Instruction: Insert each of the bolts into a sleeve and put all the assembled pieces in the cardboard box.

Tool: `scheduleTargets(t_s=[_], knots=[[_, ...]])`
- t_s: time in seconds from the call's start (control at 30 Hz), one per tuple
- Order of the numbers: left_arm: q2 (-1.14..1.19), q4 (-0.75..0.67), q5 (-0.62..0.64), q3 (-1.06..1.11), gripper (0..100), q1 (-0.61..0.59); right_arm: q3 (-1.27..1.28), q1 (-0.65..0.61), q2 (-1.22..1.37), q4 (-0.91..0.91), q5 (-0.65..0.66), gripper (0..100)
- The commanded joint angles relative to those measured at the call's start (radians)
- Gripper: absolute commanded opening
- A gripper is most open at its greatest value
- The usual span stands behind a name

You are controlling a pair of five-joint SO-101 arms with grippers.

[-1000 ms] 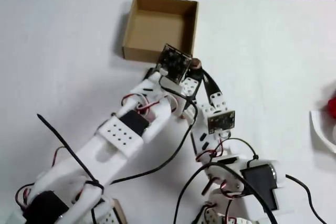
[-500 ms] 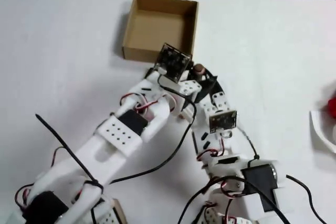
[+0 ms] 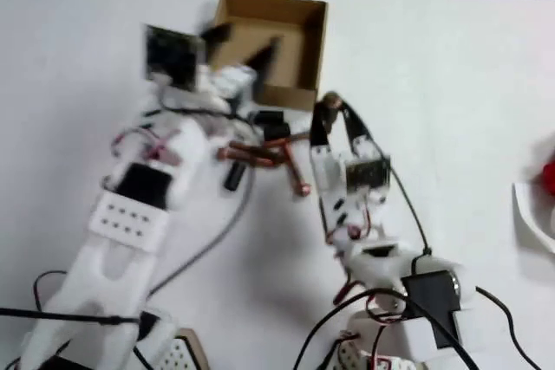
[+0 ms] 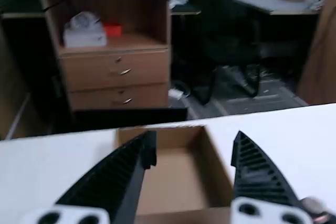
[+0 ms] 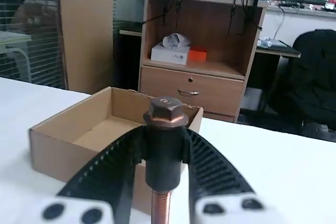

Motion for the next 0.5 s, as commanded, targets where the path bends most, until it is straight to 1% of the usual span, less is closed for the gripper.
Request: scheduleTargets(t_s=[0.0,0.07,0.17,0.27,0.33,0.4,0.43,0.47], knots=[[-0.040,0.069,-0.005,0.071,24,-0.166,-0.196,0.038,-0.021,0.220,0.008,2.0],[-0.043,0.080,-0.009,0.163,24,-0.213,-0.285,0.031,-0.051,0.372,0.005,2.0],[-0.041,0.072,-0.009,0.275,24,-0.269,-0.419,0.002,-0.119,0.647,0.003,2.0],[-0.041,0.072,-0.009,0.325,24,-0.272,-0.542,-0.018,-0.176,0.931,-0.003,2.0],[-0.034,0.072,-0.009,0.332,24,-0.276,-0.600,-0.016,-0.217,1.099,-0.081,2.0],[-0.034,0.071,-0.011,0.341,24,-0.278,-0.614,-0.012,-0.259,1.245,-0.219,2.0],[-0.034,0.071,-0.011,0.346,24,-0.278,-0.618,-0.008,-0.278,1.316,-0.269,2.0],[-0.034,0.071,-0.011,0.354,24,-0.275,-0.629,-0.016,-0.289,1.380,-0.270,2.0]])
